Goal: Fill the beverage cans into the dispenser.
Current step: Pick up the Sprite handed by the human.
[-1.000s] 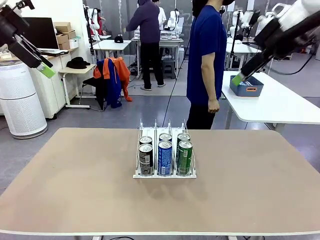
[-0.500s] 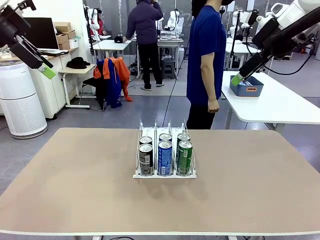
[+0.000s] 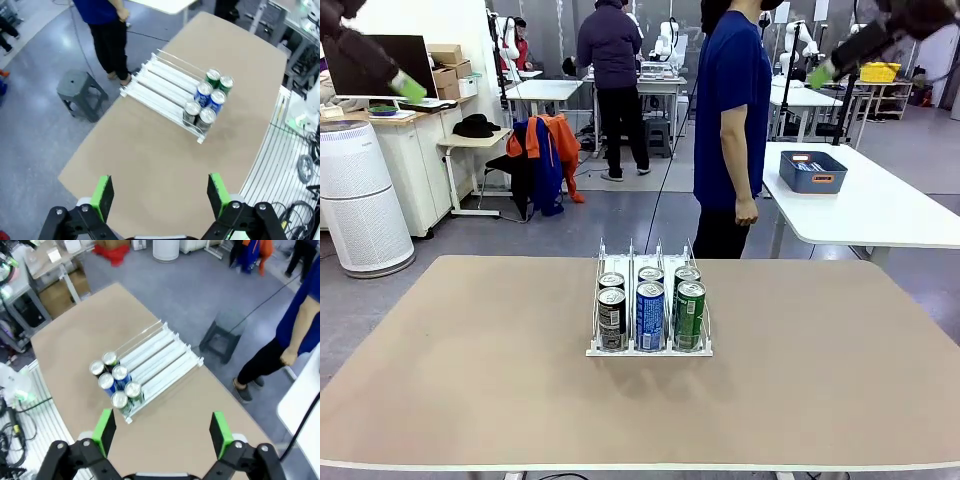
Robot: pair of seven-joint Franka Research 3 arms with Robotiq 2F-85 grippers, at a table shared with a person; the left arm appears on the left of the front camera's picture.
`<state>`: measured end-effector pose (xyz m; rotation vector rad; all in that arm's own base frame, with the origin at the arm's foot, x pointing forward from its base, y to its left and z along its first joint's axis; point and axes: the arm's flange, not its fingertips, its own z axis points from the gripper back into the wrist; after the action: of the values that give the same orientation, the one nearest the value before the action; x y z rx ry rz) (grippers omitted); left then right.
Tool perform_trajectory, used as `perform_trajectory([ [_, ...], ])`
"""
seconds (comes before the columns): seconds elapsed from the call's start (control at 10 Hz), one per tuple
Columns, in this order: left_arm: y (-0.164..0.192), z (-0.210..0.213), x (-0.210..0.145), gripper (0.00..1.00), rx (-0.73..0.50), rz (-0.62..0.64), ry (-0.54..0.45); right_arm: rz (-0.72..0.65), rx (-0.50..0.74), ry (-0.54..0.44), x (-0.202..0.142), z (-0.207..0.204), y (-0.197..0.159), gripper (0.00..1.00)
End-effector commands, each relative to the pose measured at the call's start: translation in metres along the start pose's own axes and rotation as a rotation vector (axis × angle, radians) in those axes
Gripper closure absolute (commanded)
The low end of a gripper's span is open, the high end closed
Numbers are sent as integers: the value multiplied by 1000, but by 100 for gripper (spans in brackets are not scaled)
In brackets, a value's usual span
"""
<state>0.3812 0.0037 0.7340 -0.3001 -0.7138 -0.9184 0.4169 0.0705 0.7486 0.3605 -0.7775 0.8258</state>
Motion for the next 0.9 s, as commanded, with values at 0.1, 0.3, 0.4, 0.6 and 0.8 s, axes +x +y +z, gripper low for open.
perform_trajectory([
  [0.1, -11, 24, 28, 0, 47, 8, -16, 17, -25, -48, 27, 10, -17, 0],
  [0.3, -21, 30, 32, 0, 66, -8, -16, 18, -40, -67, 40, 23, -25, 0],
  [0.4, -22, 29, 28, 0, 54, -19, -12, -1, -41, -57, 39, 23, -22, 0],
  [0.6, -17, 32, 38, 0, 57, -18, -39, 8, -51, -60, 38, 21, -21, 0],
  [0.8, -17, 32, 38, 0, 57, -18, -39, 8, -51, -60, 38, 21, -21, 0],
])
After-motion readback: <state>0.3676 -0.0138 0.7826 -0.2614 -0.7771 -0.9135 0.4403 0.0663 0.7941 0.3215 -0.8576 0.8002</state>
